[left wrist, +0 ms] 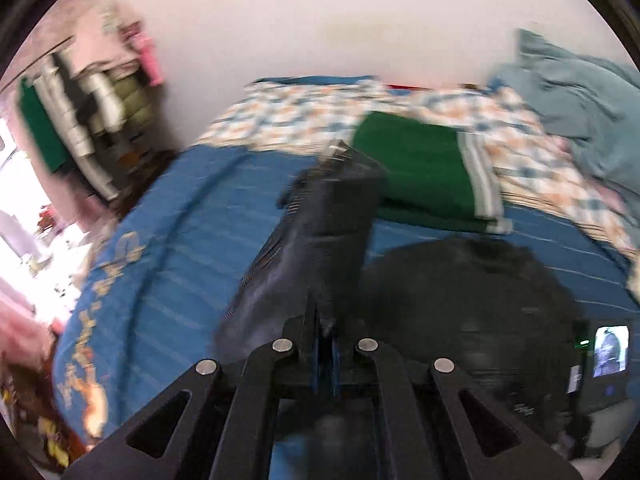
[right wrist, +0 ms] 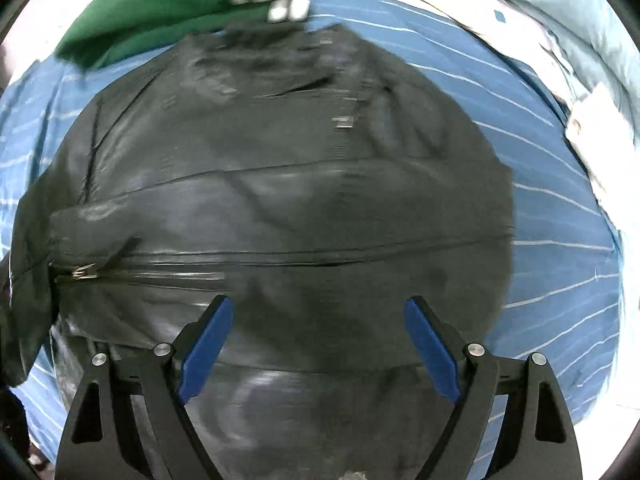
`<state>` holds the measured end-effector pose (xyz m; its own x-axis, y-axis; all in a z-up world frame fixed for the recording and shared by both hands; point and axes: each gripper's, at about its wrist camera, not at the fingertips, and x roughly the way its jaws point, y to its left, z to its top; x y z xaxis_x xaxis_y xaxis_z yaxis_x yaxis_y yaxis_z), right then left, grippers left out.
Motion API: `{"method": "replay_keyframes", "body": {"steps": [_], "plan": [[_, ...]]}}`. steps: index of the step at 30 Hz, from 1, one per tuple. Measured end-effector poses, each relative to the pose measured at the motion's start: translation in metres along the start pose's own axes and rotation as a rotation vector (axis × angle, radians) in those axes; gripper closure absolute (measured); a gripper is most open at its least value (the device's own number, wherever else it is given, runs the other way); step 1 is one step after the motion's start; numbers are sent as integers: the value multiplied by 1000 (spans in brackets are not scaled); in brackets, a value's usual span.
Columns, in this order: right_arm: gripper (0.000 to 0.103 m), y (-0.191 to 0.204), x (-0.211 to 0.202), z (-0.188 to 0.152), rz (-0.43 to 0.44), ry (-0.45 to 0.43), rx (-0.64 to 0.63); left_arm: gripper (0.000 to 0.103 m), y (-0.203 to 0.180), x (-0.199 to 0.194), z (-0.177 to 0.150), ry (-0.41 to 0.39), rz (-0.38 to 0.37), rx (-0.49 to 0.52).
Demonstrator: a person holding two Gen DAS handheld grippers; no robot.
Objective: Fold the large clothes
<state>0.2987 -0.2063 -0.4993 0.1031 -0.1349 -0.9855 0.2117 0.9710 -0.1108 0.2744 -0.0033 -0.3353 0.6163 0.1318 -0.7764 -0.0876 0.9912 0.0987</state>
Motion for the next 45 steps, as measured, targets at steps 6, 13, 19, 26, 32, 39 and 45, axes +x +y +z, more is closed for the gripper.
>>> {"method": "replay_keyframes", "body": {"steps": [6, 13, 19, 26, 32, 39, 45], "plan": [[14, -116, 5, -12, 33, 34, 138, 102, -143, 11, -4, 66, -221, 117], [15, -223, 20, -42, 21, 83, 195, 97, -253, 77, -81, 306, -283, 240], [22, -271, 32, -57, 203, 137, 206, 77, -262, 81, -112, 340, -244, 310], [22, -298, 18, -37, 441, 93, 302, 0, -217, 53, -104, 353, -220, 218], [24, -244, -3, -6, 609, 75, 269, 0, -120, 38, -99, 281, 29, 102], [76, -162, 44, 31, 370, 144, 96, 0, -24, 113, -120, 319, 369, 94], [87, -158, 2, 14, 244, 27, 118, 0, 16, 132, -150, 301, 228, -27]]}}
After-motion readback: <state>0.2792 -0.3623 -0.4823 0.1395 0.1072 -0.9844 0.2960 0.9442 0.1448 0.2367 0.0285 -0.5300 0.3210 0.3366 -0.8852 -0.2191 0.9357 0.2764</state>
